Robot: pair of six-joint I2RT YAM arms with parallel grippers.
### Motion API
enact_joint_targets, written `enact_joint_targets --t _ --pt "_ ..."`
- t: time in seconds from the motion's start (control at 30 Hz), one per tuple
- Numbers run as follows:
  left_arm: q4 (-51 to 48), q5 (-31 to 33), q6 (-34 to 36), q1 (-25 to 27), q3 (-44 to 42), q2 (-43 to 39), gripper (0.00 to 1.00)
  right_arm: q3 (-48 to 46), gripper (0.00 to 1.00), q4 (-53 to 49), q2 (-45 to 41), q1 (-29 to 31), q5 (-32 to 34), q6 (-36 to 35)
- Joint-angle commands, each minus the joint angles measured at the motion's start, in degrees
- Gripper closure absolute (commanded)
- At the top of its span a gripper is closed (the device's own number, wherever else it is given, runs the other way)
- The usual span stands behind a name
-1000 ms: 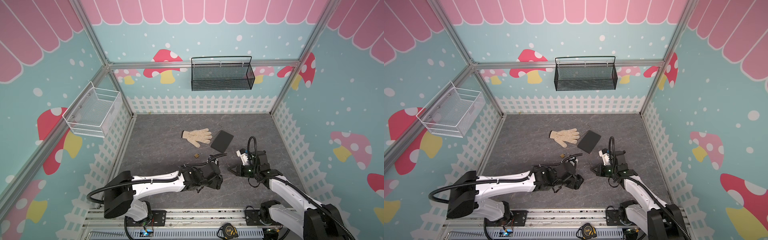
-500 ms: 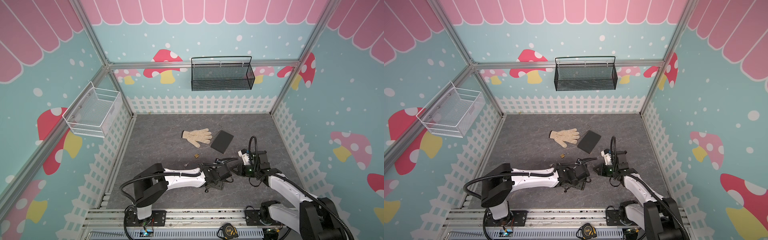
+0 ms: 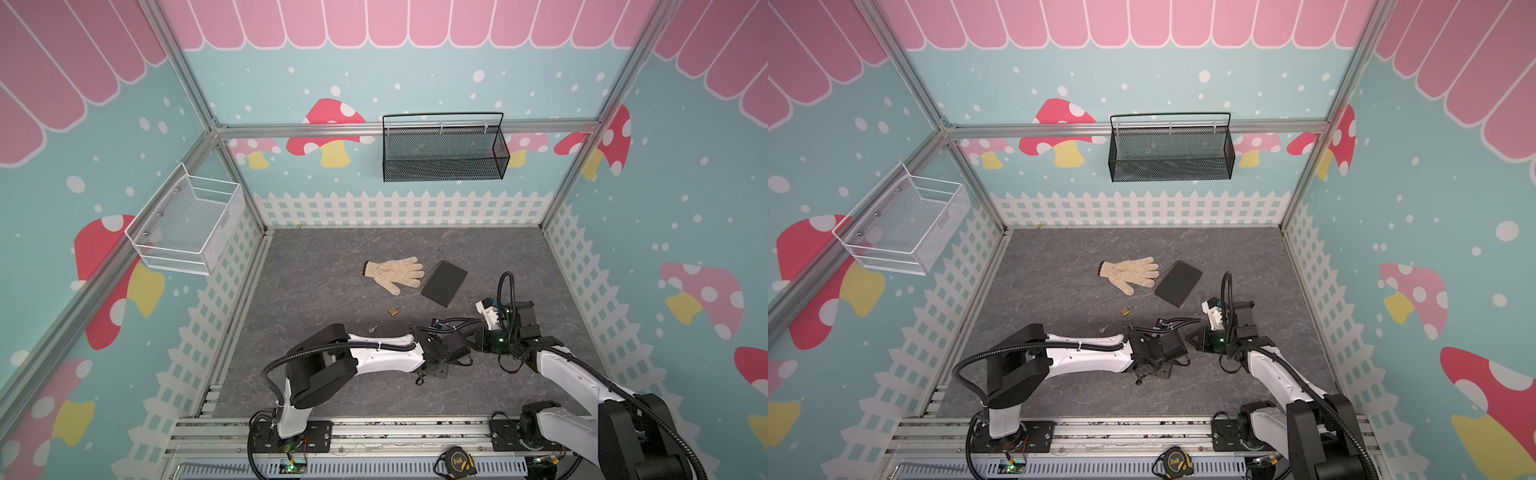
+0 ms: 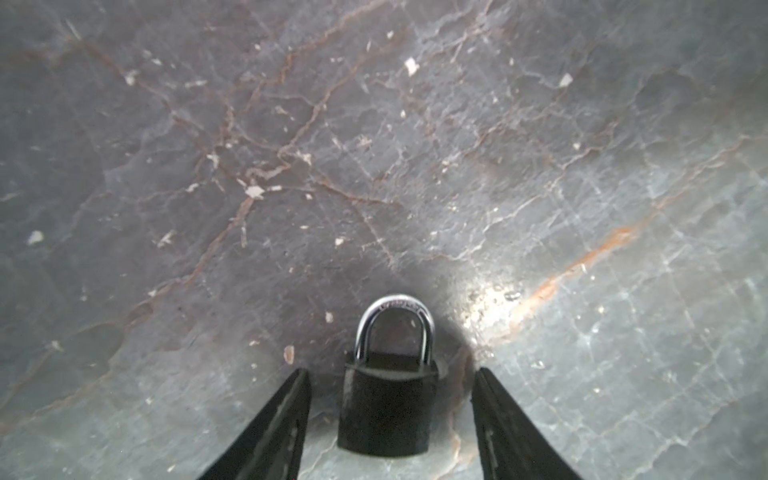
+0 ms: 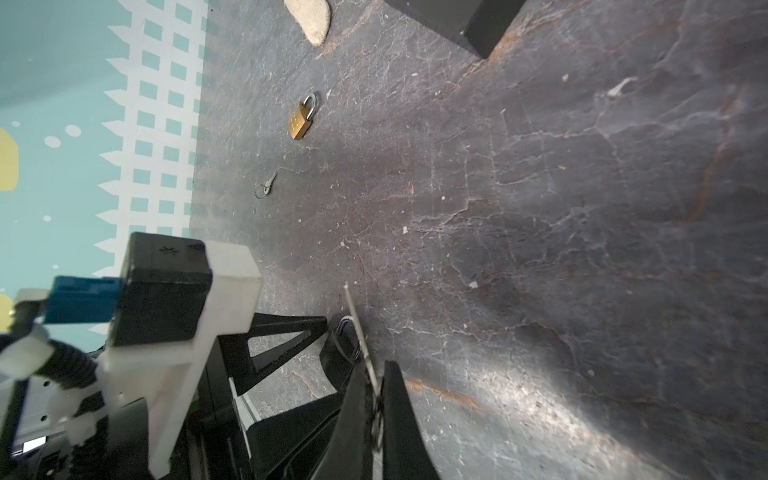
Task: Unlock with the key
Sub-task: 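Lower the left gripper and pinch the black padlock by its body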
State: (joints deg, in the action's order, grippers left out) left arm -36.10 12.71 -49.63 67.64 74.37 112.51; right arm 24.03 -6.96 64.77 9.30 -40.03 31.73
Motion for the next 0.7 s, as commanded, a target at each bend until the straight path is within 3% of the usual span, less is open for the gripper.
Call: enact_joint_targets --t 0.0,0.33,0.67 --pt "-2.53 1.8 -2.81 0.36 0.7 1.39 0.41 1.28 1.0 0.56 1.05 -0.39 -2.15 -0.94" --pt "-8.07 7.26 -4.07 0.48 0.2 1.01 0.48 1.52 1.0 1.94 2.33 -0.36 -3.2 -0.4" --pt "-8.03 3.31 -5.12 0.57 0.67 1.68 0.51 1.94 1.0 2.92 3.25 -0.42 -4.35 0.16"
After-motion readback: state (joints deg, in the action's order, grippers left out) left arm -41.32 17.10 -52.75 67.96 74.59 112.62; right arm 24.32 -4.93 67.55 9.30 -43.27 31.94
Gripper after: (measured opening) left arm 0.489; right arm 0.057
